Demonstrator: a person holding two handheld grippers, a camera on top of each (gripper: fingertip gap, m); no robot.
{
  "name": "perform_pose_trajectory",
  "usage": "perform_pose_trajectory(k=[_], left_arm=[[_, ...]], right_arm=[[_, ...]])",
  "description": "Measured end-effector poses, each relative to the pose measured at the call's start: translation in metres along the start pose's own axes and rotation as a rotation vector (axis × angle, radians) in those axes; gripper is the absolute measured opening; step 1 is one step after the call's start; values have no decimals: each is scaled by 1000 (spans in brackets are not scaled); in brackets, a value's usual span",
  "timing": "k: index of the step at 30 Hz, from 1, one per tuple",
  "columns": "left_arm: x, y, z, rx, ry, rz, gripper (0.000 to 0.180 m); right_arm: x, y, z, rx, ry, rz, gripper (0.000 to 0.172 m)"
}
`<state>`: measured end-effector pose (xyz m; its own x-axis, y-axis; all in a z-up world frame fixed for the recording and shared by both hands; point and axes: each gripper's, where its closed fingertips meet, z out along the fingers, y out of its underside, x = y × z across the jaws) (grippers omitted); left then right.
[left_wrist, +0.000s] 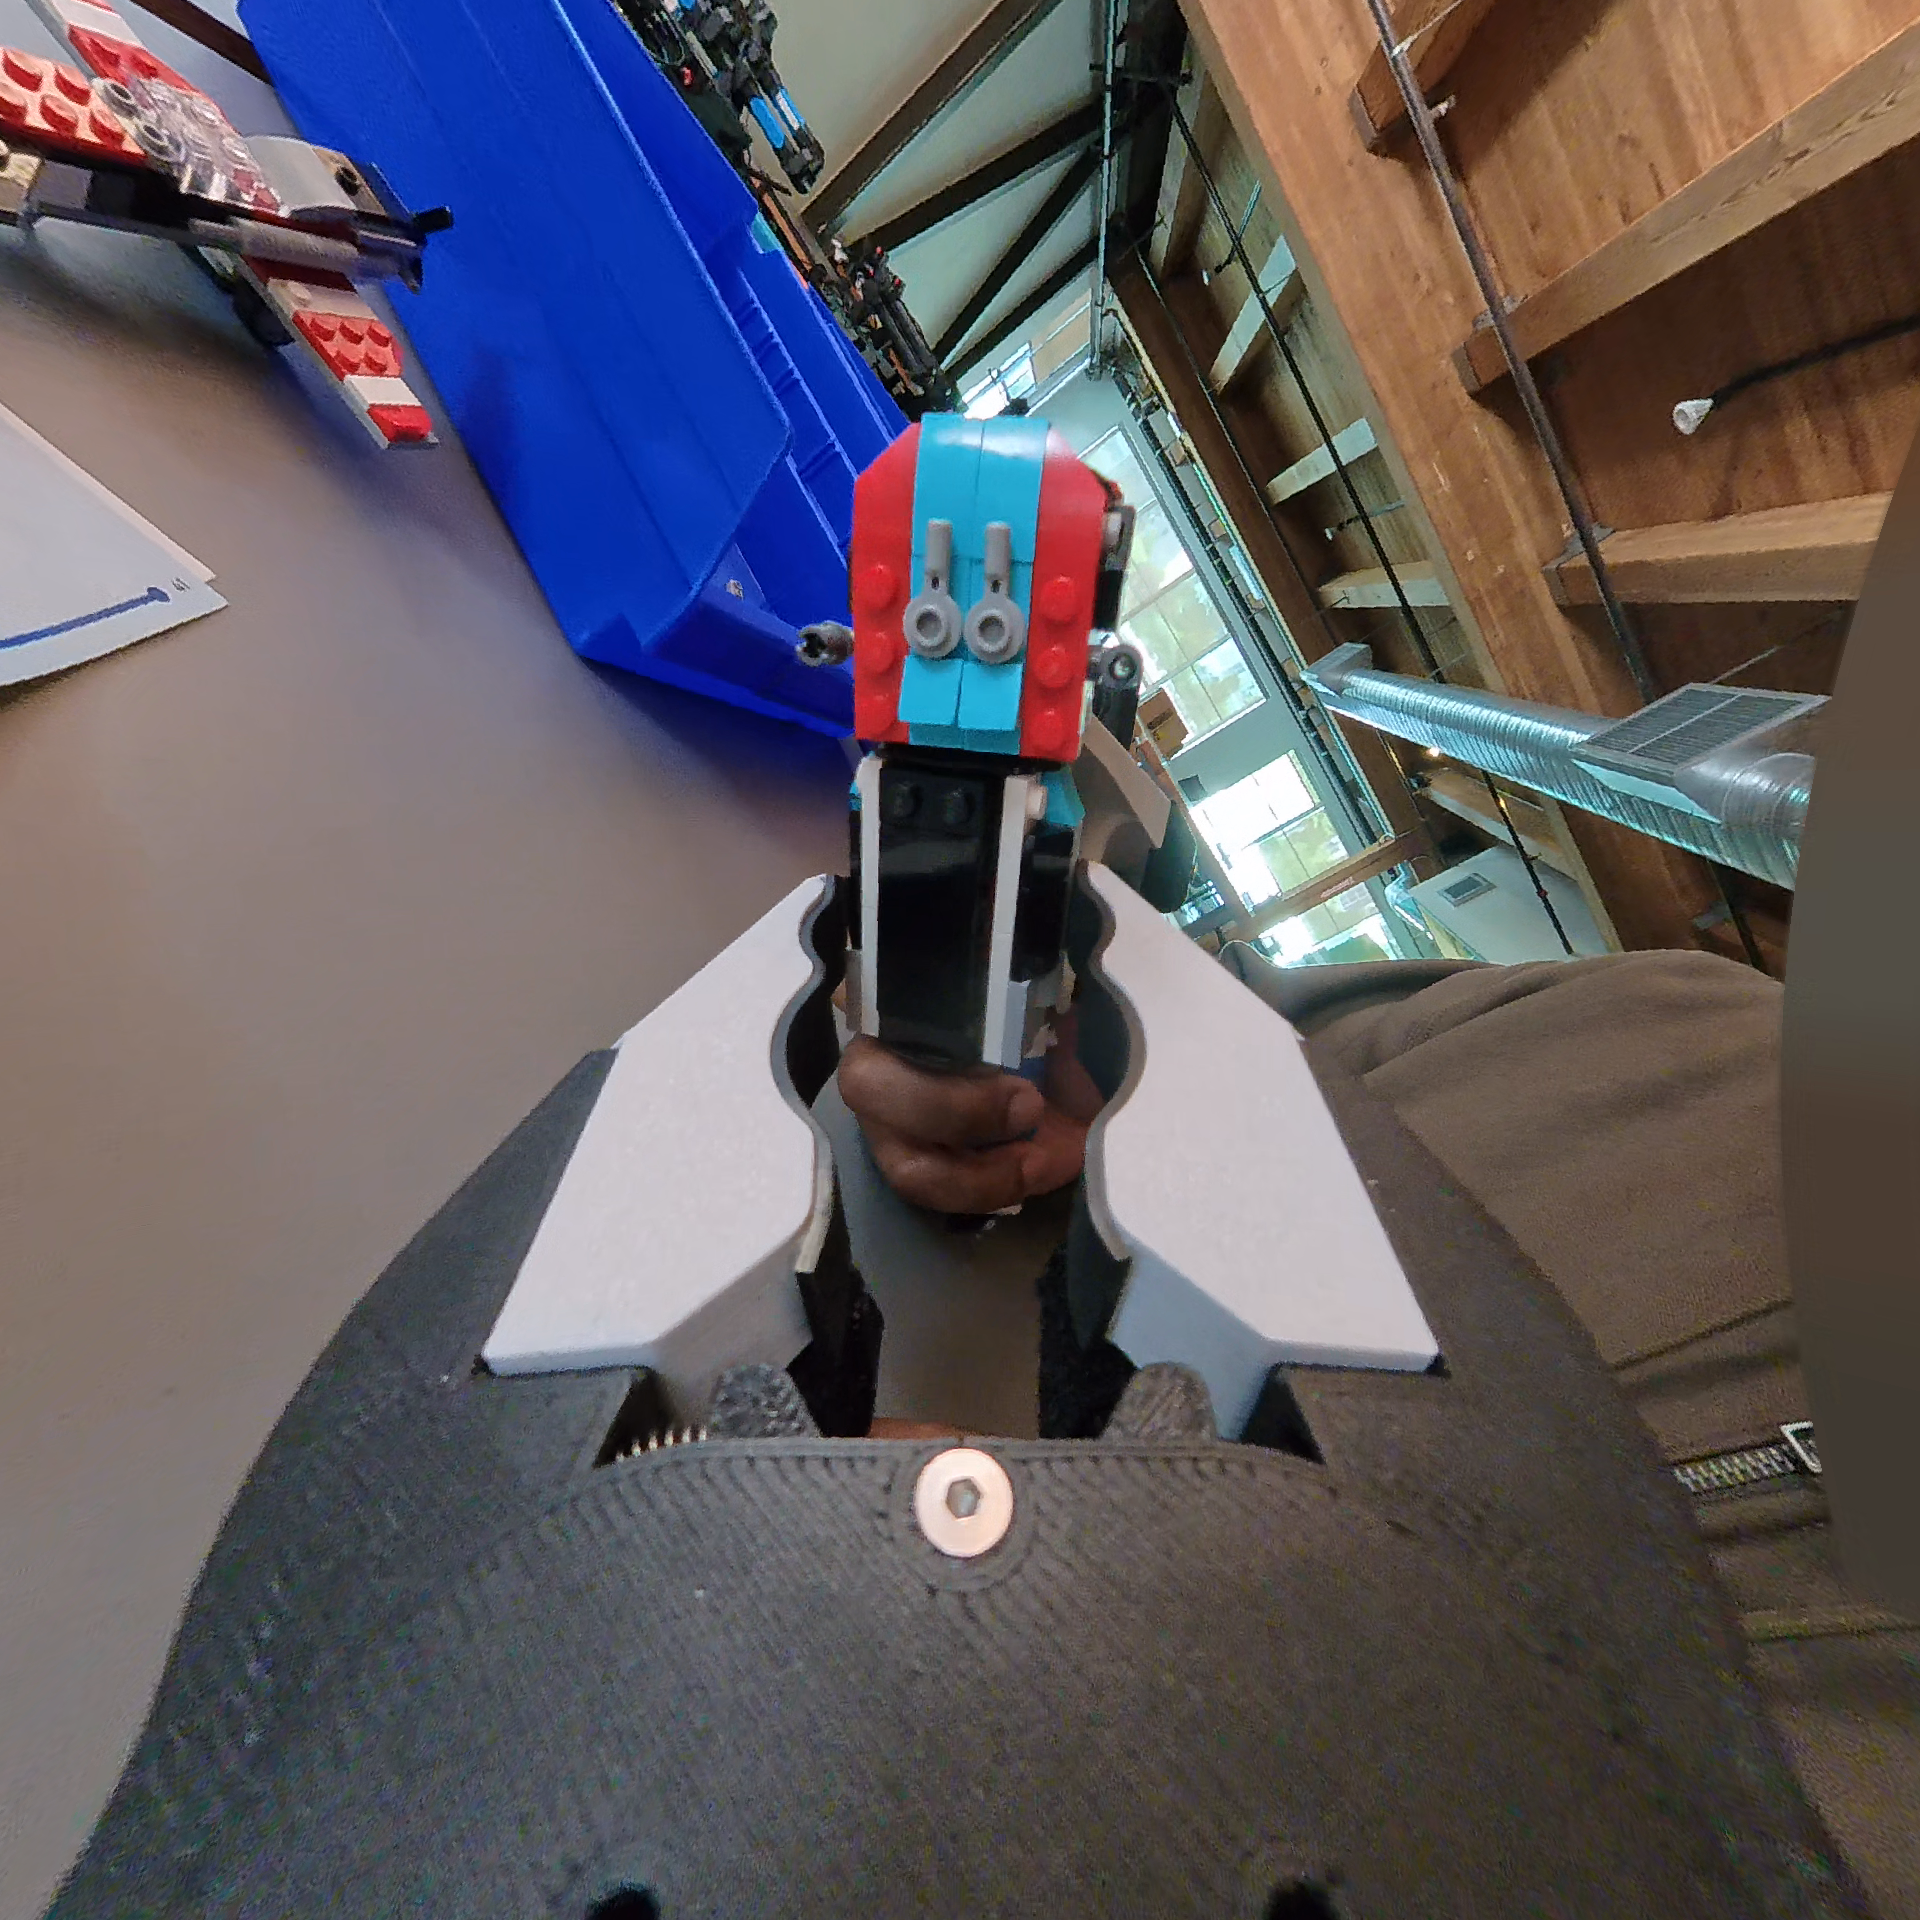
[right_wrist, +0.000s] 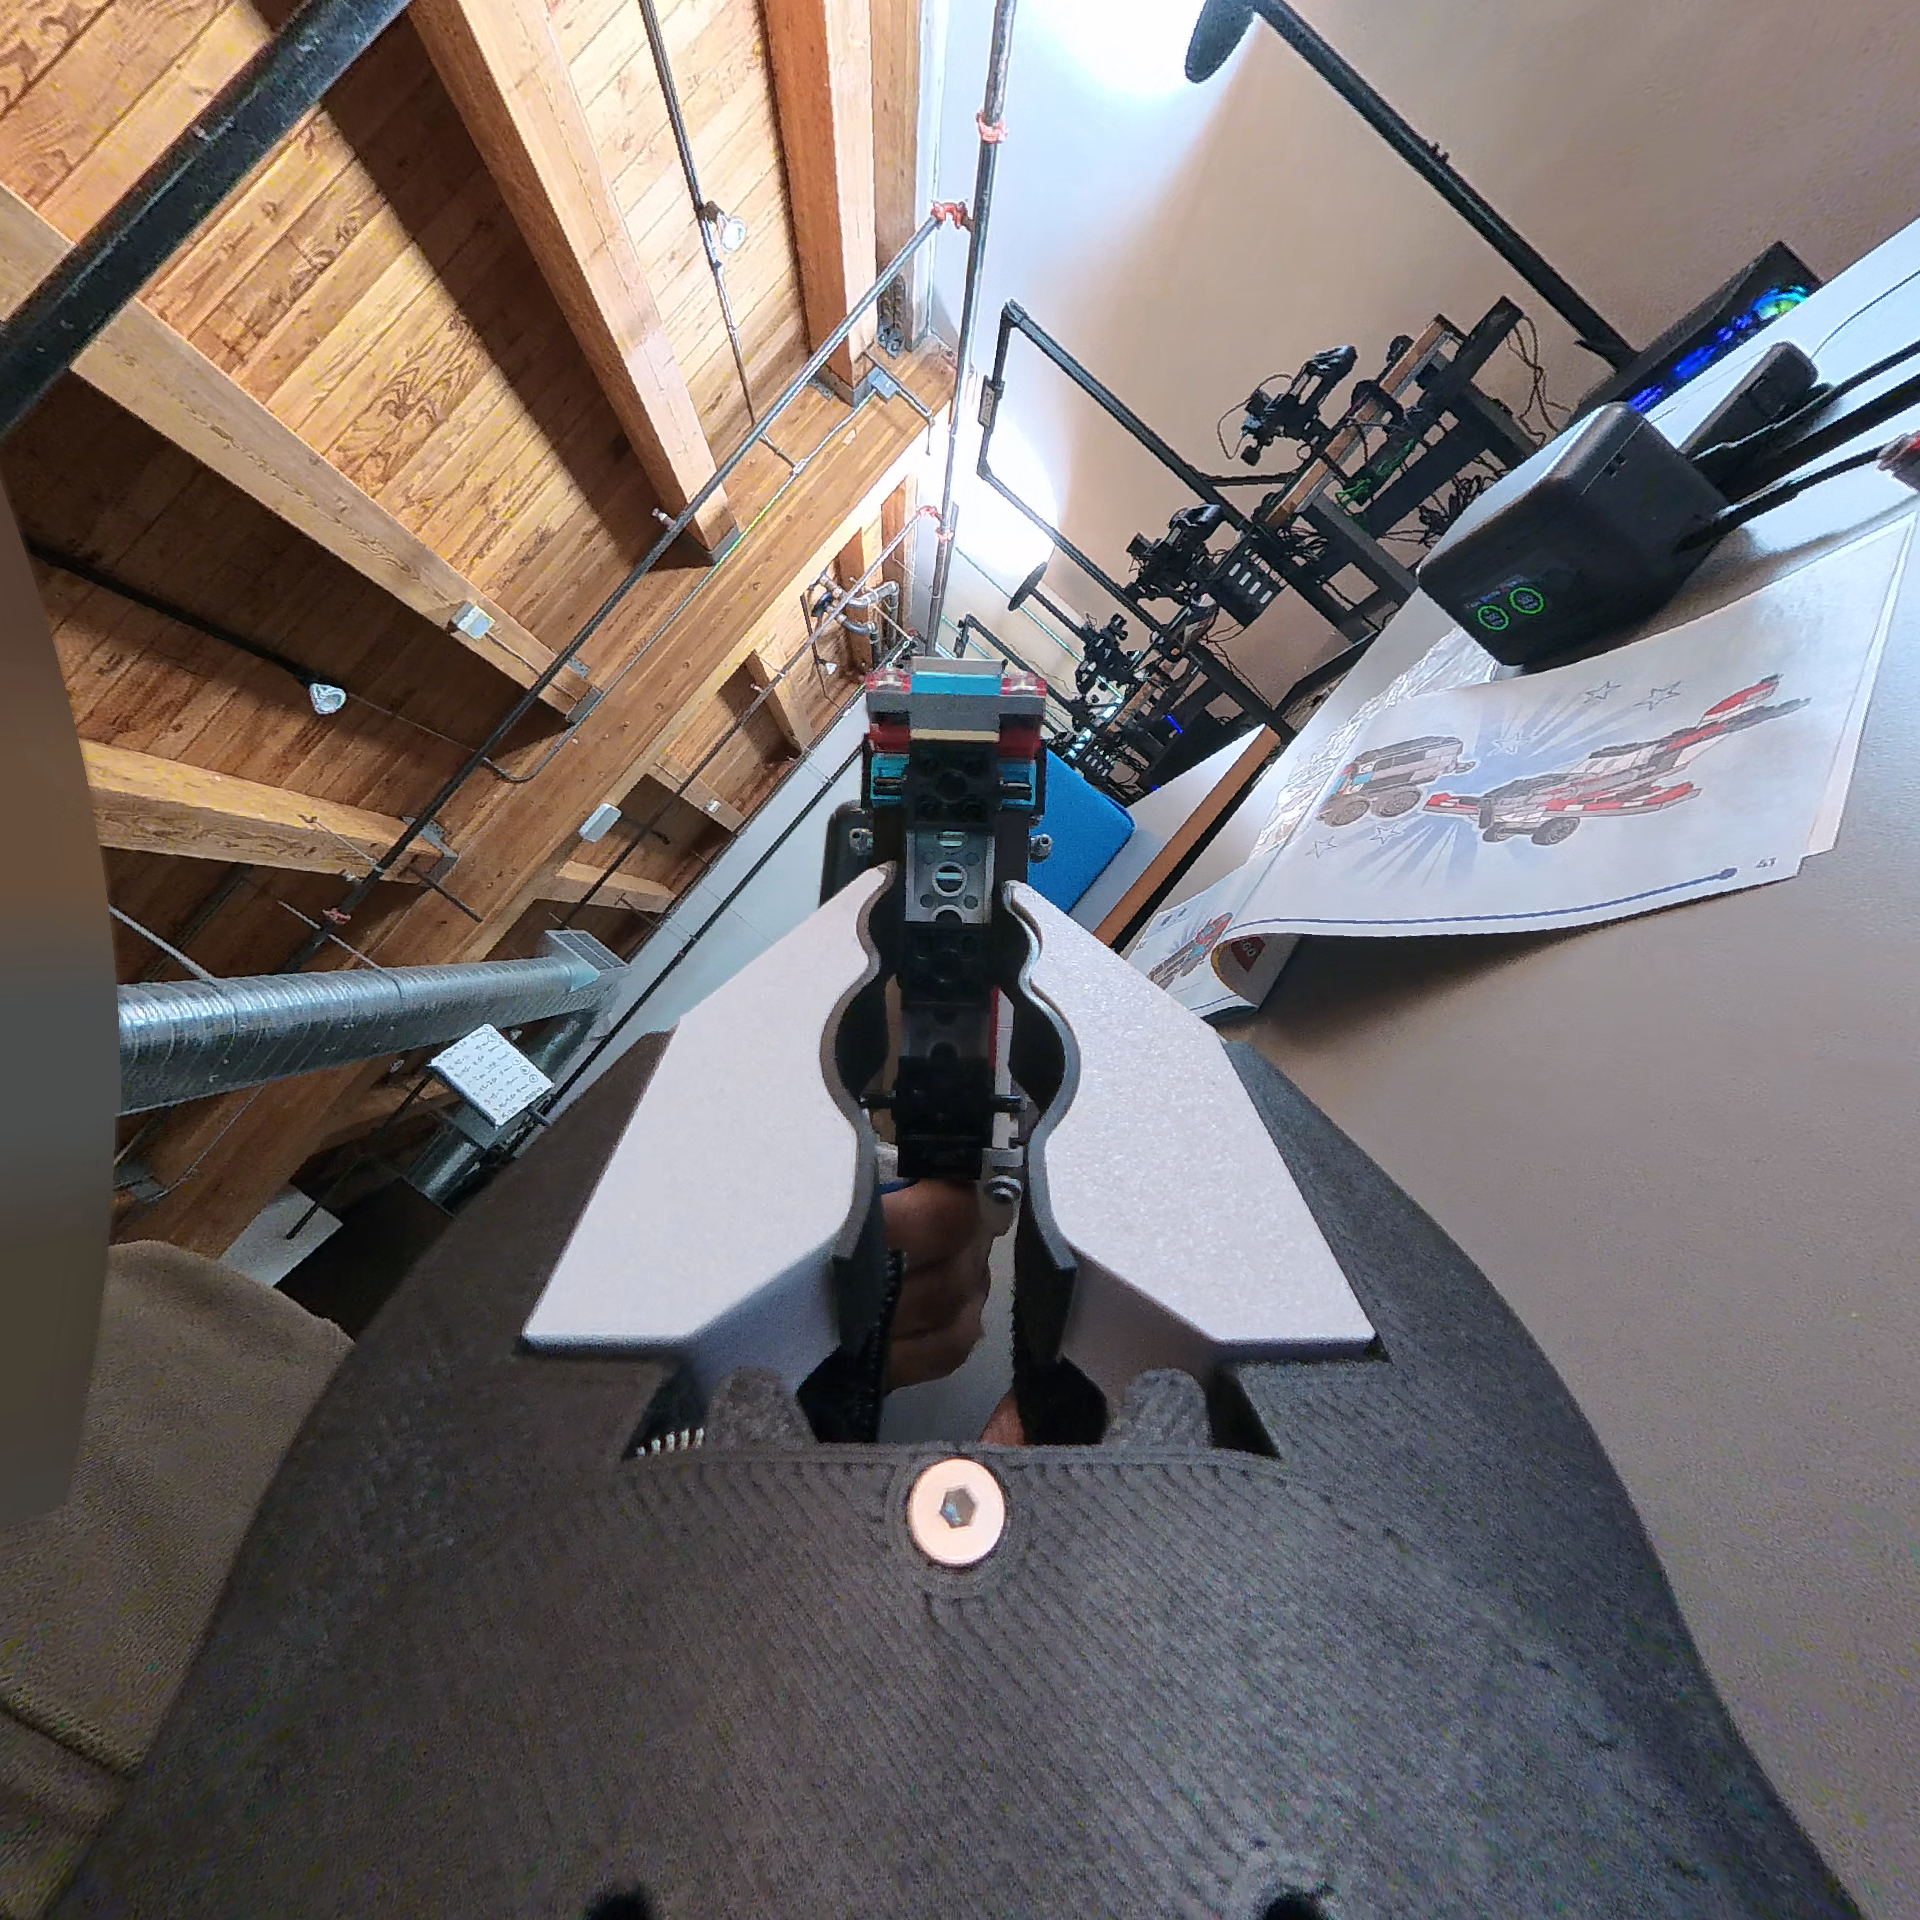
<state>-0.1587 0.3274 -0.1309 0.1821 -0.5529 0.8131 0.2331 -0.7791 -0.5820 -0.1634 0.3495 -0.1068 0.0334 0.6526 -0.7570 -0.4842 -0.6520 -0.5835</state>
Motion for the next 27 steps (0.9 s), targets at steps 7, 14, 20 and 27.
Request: perform_pose_trajectory(k=[7,14,20,27], left_arm=[[-1,-1,-2,9,-24,-43,43],[-2,-2,-4,21,-55,-83,43],[-4,-4,-6,38,-77,-79,43],[-7,-6,-8,53,-87,-80,43]], right_arm=[[1,0,0,-1,10,-1,16],[2,1,1,-3,28,-20,16],[5,3,2,2,31,29,16],[9,4,1,18,33,121,16]])
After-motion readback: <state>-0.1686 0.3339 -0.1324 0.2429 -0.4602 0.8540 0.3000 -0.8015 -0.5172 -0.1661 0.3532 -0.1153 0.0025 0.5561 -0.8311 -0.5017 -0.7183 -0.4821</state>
